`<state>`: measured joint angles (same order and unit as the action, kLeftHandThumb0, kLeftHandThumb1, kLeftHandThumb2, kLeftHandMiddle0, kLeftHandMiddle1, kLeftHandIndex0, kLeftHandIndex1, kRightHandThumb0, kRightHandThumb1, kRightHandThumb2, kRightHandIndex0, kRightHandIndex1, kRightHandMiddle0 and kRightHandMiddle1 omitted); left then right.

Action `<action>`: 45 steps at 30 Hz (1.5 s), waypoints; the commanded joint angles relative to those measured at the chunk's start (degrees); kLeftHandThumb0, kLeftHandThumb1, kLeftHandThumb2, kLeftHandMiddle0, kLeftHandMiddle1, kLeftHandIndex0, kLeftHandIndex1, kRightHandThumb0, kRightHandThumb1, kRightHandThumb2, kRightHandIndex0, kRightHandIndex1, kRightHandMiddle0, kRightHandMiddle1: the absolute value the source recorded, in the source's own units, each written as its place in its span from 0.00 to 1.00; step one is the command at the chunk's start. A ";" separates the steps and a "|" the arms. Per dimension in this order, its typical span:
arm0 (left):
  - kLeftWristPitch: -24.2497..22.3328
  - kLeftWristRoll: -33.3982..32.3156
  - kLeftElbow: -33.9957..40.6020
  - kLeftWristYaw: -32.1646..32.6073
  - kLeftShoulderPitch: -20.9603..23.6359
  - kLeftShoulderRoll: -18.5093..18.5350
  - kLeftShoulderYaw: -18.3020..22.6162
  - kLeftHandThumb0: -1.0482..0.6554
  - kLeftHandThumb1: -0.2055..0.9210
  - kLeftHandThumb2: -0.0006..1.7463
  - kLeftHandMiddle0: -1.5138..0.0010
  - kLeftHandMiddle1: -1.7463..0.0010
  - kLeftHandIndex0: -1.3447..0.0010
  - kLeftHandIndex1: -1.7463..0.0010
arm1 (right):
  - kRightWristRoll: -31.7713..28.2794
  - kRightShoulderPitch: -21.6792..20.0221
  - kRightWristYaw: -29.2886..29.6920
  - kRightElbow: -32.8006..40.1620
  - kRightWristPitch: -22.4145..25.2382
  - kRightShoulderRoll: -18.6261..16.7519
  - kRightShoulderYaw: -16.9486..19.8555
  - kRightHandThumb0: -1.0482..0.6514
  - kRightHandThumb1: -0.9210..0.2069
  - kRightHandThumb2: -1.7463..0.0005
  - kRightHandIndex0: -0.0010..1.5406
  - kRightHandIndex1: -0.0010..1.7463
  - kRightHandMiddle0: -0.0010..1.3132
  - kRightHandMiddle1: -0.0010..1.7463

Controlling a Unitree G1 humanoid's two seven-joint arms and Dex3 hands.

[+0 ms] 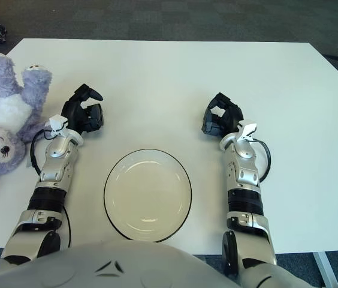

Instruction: Put the doll into the plate.

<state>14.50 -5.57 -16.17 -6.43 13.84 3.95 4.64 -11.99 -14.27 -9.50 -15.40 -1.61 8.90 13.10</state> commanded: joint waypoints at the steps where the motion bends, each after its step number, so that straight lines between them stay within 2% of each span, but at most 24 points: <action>1: 0.18 -0.08 -1.05 0.31 -0.21 -0.26 0.36 0.36 0.59 0.65 0.21 0.00 0.63 0.00 | -0.58 -0.13 -0.27 -1.54 0.42 0.28 0.35 0.31 0.61 0.19 0.86 1.00 0.52 1.00; 15: 1.66 -0.11 -1.57 2.63 -0.14 -0.83 1.92 0.36 0.56 0.68 0.21 0.00 0.61 0.00 | -0.21 -2.29 -1.34 -4.53 -0.65 0.48 -0.13 0.31 0.61 0.19 0.86 1.00 0.52 1.00; 33: 2.77 1.42 2.36 7.96 -2.51 -0.45 4.93 0.34 0.51 0.72 0.21 0.00 0.57 0.00 | 0.08 -6.32 -3.24 -9.22 -0.76 0.50 -2.15 0.32 0.58 0.21 0.86 1.00 0.50 1.00; 41: 2.78 4.63 4.89 11.74 -3.69 0.13 5.75 0.34 0.51 0.72 0.21 0.00 0.57 0.00 | 0.12 -10.76 -4.46 -14.83 -1.68 0.37 -2.57 0.32 0.57 0.22 0.84 1.00 0.49 1.00; 45: 2.92 6.12 5.69 13.30 -3.91 0.82 6.56 0.35 0.51 0.71 0.21 0.00 0.58 0.00 | 0.42 -15.63 -4.60 -20.36 -2.38 0.41 -2.55 0.33 0.56 0.23 0.83 1.00 0.49 1.00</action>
<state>17.09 -0.66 -11.26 5.39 10.80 3.82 10.38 -11.93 -26.40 -13.91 -31.63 -3.84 9.39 10.67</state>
